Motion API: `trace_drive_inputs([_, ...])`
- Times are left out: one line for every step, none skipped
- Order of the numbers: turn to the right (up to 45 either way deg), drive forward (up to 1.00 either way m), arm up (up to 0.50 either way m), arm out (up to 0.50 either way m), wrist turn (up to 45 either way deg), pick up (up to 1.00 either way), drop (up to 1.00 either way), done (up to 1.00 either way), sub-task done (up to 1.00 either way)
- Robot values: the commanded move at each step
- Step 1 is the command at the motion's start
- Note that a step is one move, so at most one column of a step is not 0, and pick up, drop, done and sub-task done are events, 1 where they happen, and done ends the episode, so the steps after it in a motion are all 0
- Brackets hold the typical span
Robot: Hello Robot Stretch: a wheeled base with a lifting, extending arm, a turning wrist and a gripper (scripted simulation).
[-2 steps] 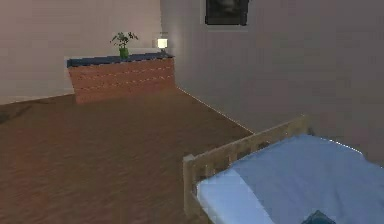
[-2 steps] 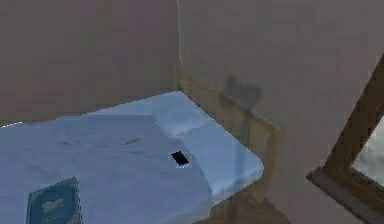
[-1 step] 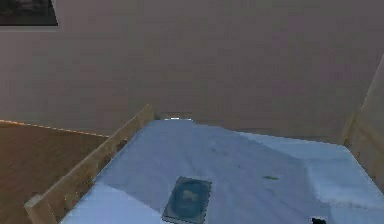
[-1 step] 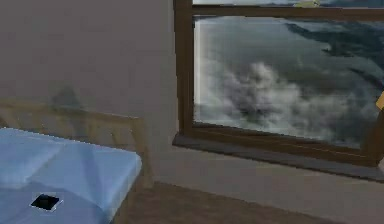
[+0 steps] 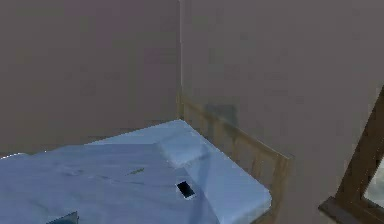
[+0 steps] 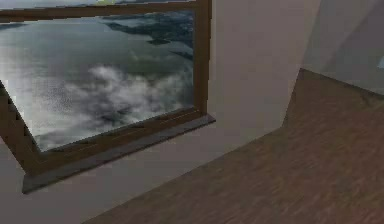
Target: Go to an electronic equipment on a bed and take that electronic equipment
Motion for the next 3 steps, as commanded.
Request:
trace_drive_inputs([0.0, 0.35, 0.0, 0.0, 0.0, 0.0, 0.0, 0.0, 0.0])
trace_drive_inputs([-45.0, 0.0, 0.0, 0.0, 0.0, 0.0, 0.0, 0.0, 0.0])
trace_drive_inputs([-42.0, 0.0, 0.0, 0.0, 0.0, 0.0, 0.0, 0.0, 0.0])
